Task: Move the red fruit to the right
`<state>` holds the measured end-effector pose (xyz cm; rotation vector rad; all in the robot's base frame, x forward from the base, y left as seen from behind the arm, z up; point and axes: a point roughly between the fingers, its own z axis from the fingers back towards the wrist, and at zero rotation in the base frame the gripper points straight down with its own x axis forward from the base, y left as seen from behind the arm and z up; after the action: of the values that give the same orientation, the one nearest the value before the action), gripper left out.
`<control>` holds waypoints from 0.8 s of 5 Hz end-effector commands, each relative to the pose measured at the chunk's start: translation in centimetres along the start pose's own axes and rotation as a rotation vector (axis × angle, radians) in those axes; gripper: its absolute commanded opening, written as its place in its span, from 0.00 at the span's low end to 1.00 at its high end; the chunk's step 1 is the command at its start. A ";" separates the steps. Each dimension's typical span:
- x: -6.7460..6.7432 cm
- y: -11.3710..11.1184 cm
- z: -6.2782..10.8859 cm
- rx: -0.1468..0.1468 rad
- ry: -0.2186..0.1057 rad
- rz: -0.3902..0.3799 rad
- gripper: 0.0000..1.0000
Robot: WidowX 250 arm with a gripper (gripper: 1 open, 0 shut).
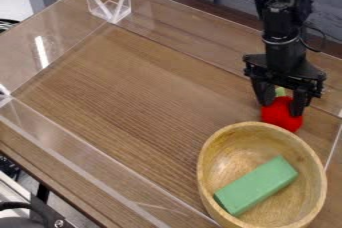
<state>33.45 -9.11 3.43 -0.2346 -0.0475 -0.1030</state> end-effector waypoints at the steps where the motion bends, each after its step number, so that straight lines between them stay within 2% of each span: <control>1: 1.4 1.7 1.4 0.004 -0.036 -0.011 1.00; 2: 1.8 3.1 1.9 0.003 -0.035 -0.010 1.00; 3: 2.1 3.5 1.8 -0.003 -0.031 -0.035 1.00; 4: 2.0 3.5 2.4 -0.015 -0.039 -0.067 1.00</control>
<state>34.82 -5.93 3.36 -0.2544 -0.0341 -0.1571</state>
